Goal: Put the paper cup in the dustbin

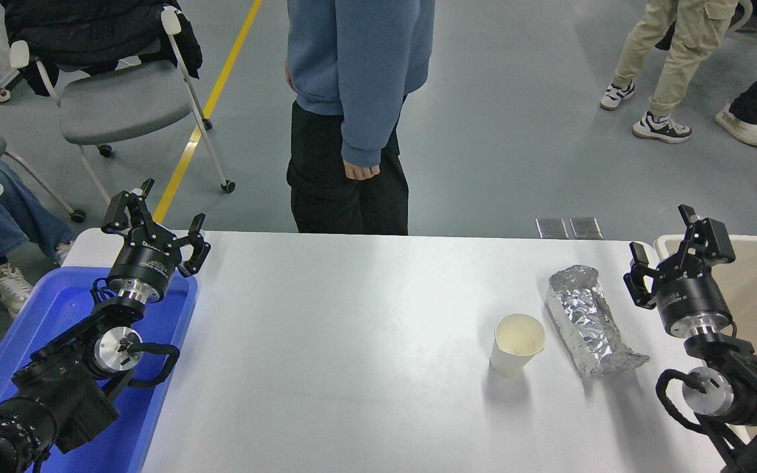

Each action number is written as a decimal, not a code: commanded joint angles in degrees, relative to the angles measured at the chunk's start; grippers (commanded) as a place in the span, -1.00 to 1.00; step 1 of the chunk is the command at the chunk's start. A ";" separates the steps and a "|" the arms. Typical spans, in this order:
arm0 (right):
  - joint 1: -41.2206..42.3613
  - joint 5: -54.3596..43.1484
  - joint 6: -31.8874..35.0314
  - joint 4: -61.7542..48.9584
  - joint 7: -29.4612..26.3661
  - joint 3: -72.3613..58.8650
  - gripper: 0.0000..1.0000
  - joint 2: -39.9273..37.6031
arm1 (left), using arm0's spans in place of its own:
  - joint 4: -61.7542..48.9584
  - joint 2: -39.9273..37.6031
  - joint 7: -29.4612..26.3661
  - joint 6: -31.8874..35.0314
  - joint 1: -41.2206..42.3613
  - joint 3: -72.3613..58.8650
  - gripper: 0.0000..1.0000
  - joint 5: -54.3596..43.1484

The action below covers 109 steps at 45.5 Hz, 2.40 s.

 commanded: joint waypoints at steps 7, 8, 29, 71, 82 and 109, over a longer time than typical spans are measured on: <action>2.75 -0.66 -0.38 5.97 -10.56 -5.84 1.00 -5.35 | 0.05 0.00 0.00 0.05 0.00 0.01 1.00 0.00; 3.54 -0.75 -0.38 6.33 -10.56 -6.99 1.00 -6.23 | 0.05 0.00 0.00 0.05 0.00 0.09 1.00 0.00; 24.45 -11.20 0.06 17.75 -10.38 -42.67 1.00 -23.90 | 0.05 0.08 0.09 0.05 0.00 0.01 1.00 0.00; 66.74 -31.60 -0.12 20.75 -10.47 -100.69 0.97 -9.85 | 0.05 0.08 0.08 0.05 0.00 0.01 1.00 0.00; 66.39 -34.14 -0.91 14.77 -10.47 -104.47 0.99 -5.28 | 0.05 0.00 0.00 -0.03 0.00 0.01 1.00 0.00; 58.83 -37.84 -4.51 6.60 -10.38 -109.13 0.94 -1.23 | 0.05 0.00 0.00 0.05 0.00 0.10 1.00 0.00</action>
